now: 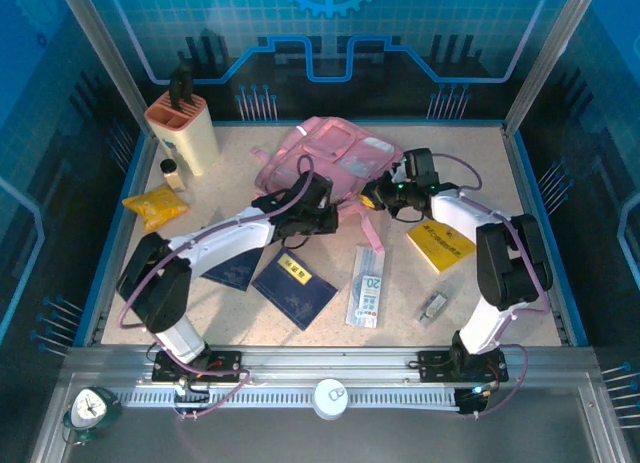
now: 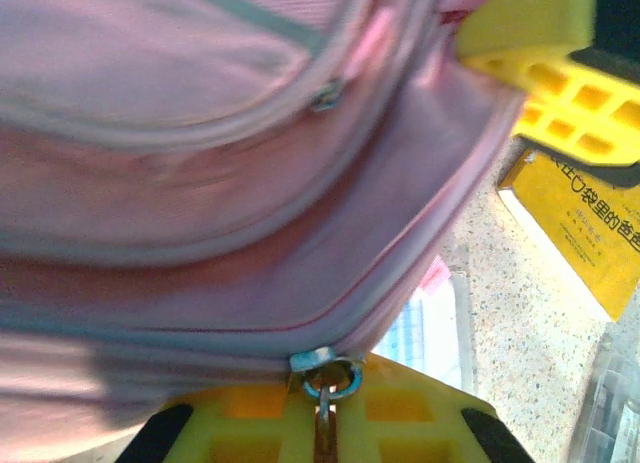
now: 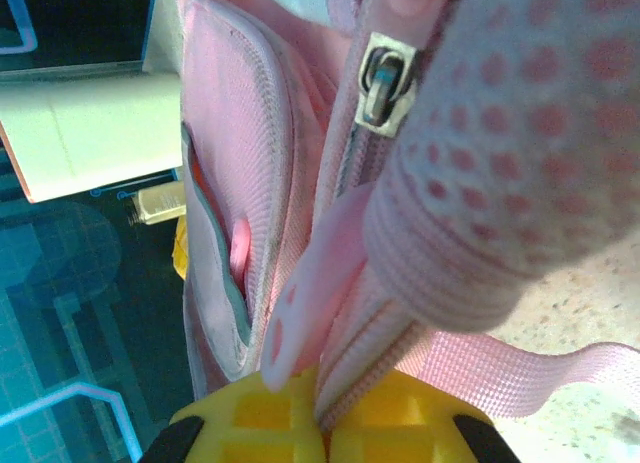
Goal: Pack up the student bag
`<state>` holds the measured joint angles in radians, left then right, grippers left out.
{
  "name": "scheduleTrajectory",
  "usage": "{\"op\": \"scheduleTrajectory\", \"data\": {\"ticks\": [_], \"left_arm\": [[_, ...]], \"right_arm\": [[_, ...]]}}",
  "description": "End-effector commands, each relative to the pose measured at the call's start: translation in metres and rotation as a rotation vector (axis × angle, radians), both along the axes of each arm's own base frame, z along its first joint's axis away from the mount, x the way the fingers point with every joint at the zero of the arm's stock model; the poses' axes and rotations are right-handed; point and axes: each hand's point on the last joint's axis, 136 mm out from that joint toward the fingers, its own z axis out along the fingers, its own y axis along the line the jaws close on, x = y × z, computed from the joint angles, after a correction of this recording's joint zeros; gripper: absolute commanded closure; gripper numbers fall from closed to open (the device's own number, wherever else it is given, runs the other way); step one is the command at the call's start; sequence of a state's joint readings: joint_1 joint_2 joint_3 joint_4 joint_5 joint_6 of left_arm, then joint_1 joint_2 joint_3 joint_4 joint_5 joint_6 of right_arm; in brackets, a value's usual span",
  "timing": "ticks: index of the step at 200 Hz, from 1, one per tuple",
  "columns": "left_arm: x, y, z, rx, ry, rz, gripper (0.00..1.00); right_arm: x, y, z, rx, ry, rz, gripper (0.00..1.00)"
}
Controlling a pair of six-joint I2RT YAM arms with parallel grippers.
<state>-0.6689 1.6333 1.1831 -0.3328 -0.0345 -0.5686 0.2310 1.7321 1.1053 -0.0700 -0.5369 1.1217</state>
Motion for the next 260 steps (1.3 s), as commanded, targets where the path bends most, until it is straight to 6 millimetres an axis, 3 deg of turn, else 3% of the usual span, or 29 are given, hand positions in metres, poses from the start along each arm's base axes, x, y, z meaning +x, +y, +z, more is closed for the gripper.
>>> {"op": "scheduleTrajectory", "data": {"ticks": [1,40,55,85,103,126,158,183,204,233,239,260], "left_arm": [[-0.02,0.03,-0.001,0.005,0.051,0.011,1.0],[-0.02,0.058,-0.015,0.049,0.112,0.049,1.0],[-0.018,0.059,-0.015,0.044,0.119,0.044,1.0],[-0.012,0.025,-0.001,-0.055,0.152,-0.008,1.0],[-0.003,-0.002,0.012,-0.122,0.112,-0.028,1.0],[0.011,-0.025,0.017,-0.171,0.081,-0.032,1.0],[0.026,-0.04,0.013,-0.196,0.074,-0.029,1.0],[0.027,-0.055,0.01,-0.22,0.068,-0.077,1.0],[0.023,-0.065,0.004,-0.221,0.07,-0.104,1.0],[0.019,-0.069,0.0,-0.21,0.073,-0.119,1.0],[0.018,-0.069,0.0,-0.212,0.074,-0.119,1.0],[0.012,-0.073,-0.001,-0.201,0.077,-0.132,1.0]], "right_arm": [[0.033,-0.04,0.012,-0.086,-0.102,-0.068,1.0],[0.051,-0.055,0.02,-0.09,-0.131,-0.068,1.0],[0.065,-0.063,0.017,-0.095,-0.127,-0.074,1.0],[0.09,-0.072,0.017,-0.116,-0.145,-0.082,1.0],[0.094,-0.064,0.022,-0.133,-0.164,-0.022,0.82],[0.075,-0.063,0.025,-0.164,-0.178,0.011,0.52],[0.021,-0.066,0.024,-0.187,-0.18,0.038,0.34],[-0.017,-0.058,0.013,-0.16,-0.134,0.047,0.27],[-0.033,-0.035,0.003,-0.092,-0.101,0.06,0.25],[-0.029,-0.018,-0.009,0.039,-0.056,-0.002,0.26],[-0.035,-0.018,-0.022,0.05,-0.02,-0.022,0.27],[-0.036,-0.011,-0.032,0.038,-0.007,-0.045,0.28]]}}
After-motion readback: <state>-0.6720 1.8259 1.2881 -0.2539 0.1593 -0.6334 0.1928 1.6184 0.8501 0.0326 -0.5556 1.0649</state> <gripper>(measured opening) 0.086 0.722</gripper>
